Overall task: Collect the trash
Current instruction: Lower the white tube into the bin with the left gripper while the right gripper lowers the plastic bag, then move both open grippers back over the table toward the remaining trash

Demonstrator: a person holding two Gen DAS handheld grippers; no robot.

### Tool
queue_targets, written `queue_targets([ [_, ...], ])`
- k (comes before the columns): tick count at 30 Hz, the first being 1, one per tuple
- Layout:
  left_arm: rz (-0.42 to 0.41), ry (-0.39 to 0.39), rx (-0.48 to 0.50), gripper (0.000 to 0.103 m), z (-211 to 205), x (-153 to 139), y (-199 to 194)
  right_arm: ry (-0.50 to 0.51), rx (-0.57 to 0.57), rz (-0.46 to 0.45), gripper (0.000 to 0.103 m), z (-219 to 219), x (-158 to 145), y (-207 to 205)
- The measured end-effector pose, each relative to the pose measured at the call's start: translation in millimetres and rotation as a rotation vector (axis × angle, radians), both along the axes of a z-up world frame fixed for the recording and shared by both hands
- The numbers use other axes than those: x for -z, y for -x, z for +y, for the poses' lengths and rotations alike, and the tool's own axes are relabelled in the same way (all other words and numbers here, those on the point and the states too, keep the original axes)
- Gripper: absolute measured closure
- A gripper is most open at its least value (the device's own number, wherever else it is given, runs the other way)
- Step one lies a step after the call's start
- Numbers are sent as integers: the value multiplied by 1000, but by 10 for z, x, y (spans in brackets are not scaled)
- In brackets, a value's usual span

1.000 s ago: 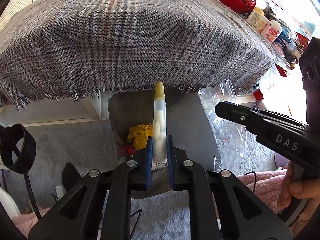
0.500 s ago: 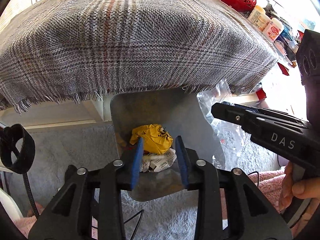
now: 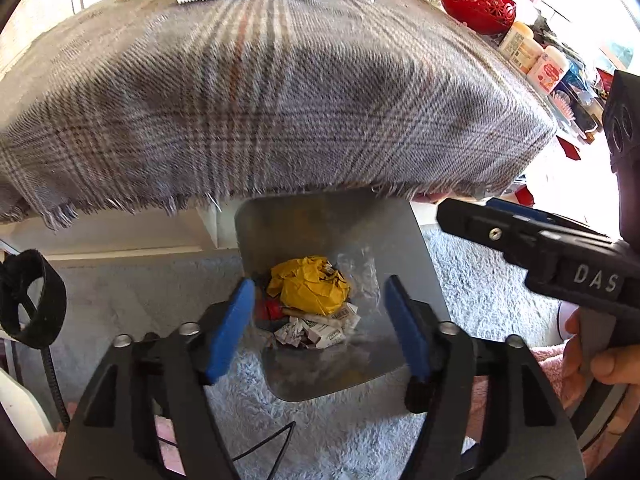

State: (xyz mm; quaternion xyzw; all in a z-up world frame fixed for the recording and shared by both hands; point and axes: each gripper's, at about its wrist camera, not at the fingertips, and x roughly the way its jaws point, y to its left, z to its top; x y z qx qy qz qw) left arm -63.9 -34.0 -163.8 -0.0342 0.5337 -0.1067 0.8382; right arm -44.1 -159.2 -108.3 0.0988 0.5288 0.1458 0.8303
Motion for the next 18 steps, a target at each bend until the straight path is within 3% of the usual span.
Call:
queue_targets([
  [2, -11, -9, -6, 25, 41, -86, -17, -15, -1, -17, 12, -30, -103, -21],
  [5, -23, -17, -18, 23, 144, -249, -97, -18, -3, -64, 5, -91, -308, -86],
  [9, -57, -23, -61, 21, 353, -519, -303, -51, 17, -90, 5, -161, -525, -254],
  [18, -146, -83, -114, 21, 611, -959, -912, 21, 19, -158, 5, -56, -845, -798],
])
